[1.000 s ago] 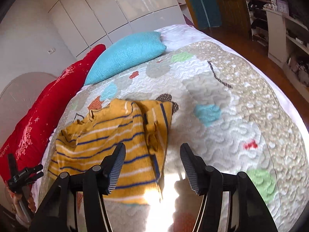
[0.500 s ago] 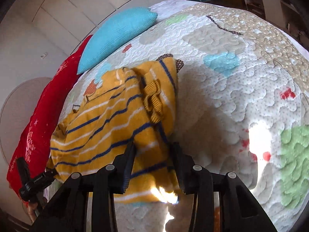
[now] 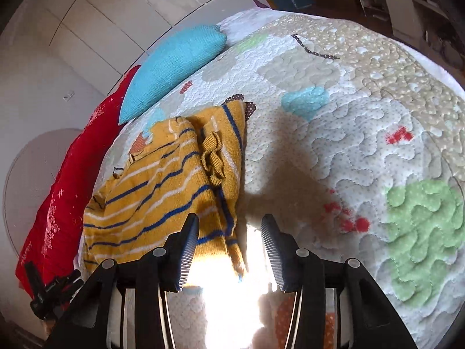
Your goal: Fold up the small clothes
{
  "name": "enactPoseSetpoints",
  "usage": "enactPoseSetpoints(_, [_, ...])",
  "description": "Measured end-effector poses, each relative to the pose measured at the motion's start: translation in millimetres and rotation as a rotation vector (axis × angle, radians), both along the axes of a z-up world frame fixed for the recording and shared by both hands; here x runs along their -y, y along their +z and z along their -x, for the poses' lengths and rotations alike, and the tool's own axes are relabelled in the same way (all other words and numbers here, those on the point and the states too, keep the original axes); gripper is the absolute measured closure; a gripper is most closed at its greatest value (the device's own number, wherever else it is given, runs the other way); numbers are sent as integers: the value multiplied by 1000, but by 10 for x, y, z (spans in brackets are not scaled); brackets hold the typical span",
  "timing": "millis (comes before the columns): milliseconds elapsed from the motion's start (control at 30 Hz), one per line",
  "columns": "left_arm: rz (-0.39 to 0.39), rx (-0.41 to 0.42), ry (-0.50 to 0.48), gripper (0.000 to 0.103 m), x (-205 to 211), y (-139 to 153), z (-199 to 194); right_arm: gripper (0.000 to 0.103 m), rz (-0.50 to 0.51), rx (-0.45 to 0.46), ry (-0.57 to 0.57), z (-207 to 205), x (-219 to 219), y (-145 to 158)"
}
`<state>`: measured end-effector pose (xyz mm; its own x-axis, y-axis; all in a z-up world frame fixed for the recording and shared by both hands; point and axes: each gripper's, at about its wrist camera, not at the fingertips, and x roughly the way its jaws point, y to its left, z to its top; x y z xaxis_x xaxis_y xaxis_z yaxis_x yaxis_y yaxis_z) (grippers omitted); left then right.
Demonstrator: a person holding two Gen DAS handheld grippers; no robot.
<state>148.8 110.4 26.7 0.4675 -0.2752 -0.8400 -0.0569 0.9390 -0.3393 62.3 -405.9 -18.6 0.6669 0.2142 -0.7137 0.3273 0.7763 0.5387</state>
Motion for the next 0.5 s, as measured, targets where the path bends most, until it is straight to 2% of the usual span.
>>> enactPoseSetpoints(67, [27,4,-4,24,3,13,93,48,17,4,24,87,-64,47])
enactPoseSetpoints(133, [75,-7,-16,19,18,-43,95,44,8,11,46,155,-123,70])
enactPoseSetpoints(300, [242,-55,-42,18,162,-275,2,33,-122,46,67,251,-275,-15])
enactPoseSetpoints(433, [300,-18,-53,4,328,-362,-69,31,-226,40,60,179,-368,-245])
enactPoseSetpoints(500, [334,-1,-65,2,405,-375,-206,30,-228,65,30,99,-391,-285])
